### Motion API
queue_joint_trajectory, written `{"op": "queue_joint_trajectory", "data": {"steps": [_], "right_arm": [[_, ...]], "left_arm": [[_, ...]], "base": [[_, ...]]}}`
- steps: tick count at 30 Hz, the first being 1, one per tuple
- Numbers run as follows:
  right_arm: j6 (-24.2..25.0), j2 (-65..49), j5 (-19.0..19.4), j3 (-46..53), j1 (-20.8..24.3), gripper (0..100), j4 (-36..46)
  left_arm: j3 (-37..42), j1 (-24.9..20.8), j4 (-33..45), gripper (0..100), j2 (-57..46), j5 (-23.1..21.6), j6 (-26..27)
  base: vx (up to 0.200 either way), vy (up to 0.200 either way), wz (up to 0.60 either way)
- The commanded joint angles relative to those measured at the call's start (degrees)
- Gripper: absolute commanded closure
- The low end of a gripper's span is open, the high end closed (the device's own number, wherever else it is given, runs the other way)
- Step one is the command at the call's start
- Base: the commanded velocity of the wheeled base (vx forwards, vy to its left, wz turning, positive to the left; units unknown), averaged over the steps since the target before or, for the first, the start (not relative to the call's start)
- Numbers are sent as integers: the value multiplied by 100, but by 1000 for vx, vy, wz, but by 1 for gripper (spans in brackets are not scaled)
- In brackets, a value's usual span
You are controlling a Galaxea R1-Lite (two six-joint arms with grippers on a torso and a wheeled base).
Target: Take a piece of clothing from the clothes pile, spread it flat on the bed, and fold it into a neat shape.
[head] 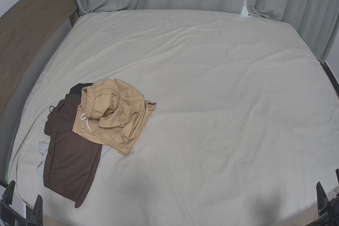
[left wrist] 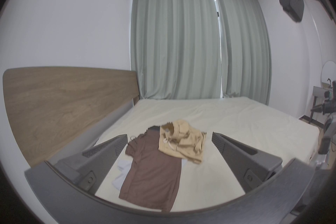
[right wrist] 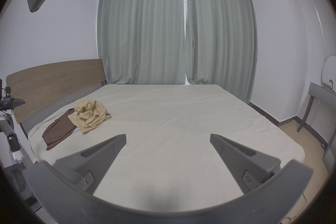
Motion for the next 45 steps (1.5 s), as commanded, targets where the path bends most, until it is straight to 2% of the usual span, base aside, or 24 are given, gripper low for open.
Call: {"op": "queue_joint_trajectory", "data": {"steps": [1, 5, 6, 7, 20, 23, 25, 26, 30, 34, 37, 44, 45], "right_arm": [[-2, -93, 1, 84, 0, 0, -1], [-2, -93, 1, 84, 0, 0, -1], [-2, -93, 1, 84, 0, 0, -1], [-2, -93, 1, 84, 0, 0, -1], [16, -93, 1, 84, 9, 0, -1], [16, -93, 1, 84, 9, 0, -1], [16, -93, 1, 84, 9, 0, -1], [16, -93, 1, 84, 18, 0, -1], [16, -93, 1, 84, 9, 0, -1], [7, -93, 10, 84, 18, 0, -1], [-2, -93, 28, 84, 18, 0, -1], [-2, -93, 28, 84, 18, 0, -1], [-2, -93, 28, 84, 18, 0, -1]], "left_arm": [[101, -3, -4, 0, -84, 1, 0], [-57, 6, -250, 0, -49, -26, -44], [-558, 68, -663, 0, 197, -34, -106], [-690, 68, -707, 0, 347, -34, -141], [-760, -512, -707, 0, 1331, -351, -642], [-839, -723, -733, 0, 1762, -395, -976], [-839, -732, -733, 0, 1779, -395, -993], [-997, -864, -769, 0, 2219, -404, -1231], [-1270, -961, -795, 0, 2720, -465, -1486], [-1551, -969, -839, 0, 3194, -711, -1653], [-1727, -925, -1006, 0, 3625, -1089, -1846], [-1780, -925, -1287, 0, 4232, -1274, -1987], [-1780, -899, -1542, 0, 4557, -1344, -1978]], "base": [[0, 0, 0], [0, 0, 0], [0, 0, 0], [0, 0, 0], [0, 0, 0], [0, 0, 0], [0, 0, 0], [0, 0, 0], [0, 0, 0], [0, 0, 0], [0, 0, 0], [0, 0, 0], [0, 0, 0]]}}
